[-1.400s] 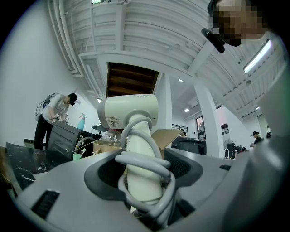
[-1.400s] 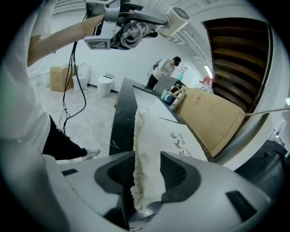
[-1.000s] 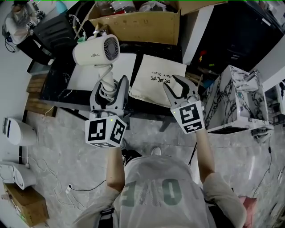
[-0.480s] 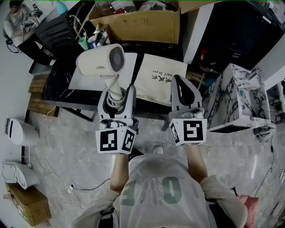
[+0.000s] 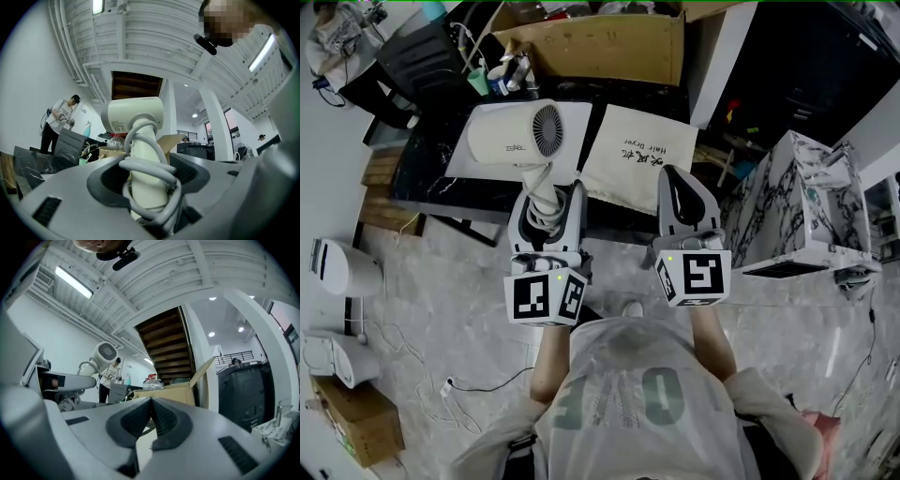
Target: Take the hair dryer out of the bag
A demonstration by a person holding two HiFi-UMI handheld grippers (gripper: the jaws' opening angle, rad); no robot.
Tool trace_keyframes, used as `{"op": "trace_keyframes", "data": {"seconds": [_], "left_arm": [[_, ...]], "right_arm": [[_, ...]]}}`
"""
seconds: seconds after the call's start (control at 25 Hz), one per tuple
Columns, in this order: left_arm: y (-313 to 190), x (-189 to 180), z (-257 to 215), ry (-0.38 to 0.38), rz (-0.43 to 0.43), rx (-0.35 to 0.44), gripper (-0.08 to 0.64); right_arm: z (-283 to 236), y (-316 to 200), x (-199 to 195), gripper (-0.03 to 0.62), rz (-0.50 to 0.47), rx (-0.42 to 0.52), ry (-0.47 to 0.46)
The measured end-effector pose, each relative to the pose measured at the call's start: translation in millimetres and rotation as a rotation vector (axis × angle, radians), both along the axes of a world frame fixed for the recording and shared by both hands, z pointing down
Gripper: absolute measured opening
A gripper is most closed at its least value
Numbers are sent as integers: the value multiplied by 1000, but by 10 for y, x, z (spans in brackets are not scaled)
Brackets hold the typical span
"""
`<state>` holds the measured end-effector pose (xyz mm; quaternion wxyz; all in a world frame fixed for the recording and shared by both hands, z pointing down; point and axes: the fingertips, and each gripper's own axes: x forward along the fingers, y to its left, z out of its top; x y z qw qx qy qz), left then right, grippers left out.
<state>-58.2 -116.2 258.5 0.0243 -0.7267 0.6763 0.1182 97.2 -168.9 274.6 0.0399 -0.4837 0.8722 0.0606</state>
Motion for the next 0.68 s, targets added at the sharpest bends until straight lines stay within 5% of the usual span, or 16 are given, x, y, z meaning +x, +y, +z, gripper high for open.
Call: {"op": "trace_keyframes", "data": {"seconds": [0.68], "left_arm": [[-25, 0, -45, 10, 3, 20, 285]], "right_arm": [[-5, -58, 63, 31, 9, 8, 10]]}}
